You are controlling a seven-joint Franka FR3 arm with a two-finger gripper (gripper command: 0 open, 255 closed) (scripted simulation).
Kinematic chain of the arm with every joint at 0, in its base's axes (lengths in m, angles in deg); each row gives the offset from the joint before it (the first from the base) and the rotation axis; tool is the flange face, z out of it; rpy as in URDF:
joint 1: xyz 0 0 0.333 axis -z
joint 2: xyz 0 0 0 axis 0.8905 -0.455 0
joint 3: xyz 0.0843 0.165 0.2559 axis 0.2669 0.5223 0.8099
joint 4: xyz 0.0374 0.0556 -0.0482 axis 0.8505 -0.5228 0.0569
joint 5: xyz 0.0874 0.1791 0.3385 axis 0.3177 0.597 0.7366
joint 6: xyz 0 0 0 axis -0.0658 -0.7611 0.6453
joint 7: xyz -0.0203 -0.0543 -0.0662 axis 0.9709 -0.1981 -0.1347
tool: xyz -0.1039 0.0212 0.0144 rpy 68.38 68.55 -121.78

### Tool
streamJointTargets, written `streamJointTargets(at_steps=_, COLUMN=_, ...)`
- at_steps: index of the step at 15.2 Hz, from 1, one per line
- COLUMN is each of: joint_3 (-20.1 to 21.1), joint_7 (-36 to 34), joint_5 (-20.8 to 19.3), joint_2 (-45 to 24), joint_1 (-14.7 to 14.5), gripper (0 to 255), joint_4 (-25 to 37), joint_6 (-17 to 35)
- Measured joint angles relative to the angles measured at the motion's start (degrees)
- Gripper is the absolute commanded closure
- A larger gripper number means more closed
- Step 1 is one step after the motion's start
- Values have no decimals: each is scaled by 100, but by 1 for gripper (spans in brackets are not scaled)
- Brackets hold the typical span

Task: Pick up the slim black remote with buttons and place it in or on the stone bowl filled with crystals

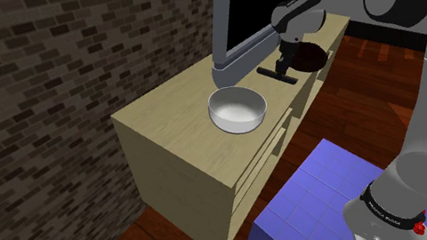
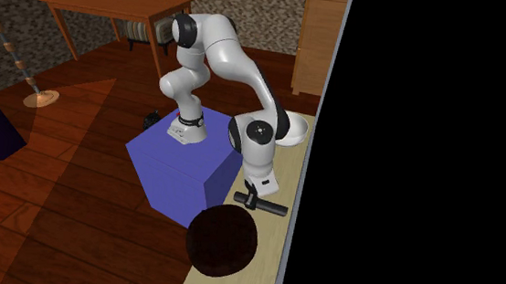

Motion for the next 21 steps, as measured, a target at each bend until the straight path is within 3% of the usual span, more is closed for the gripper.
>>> streamJointTargets(at_steps=21, joint_3=-141, joint_7=-285, joint_5=-365, joint_2=638, joint_1=-95, gripper=255, joint_4=606, joint_6=-1193)
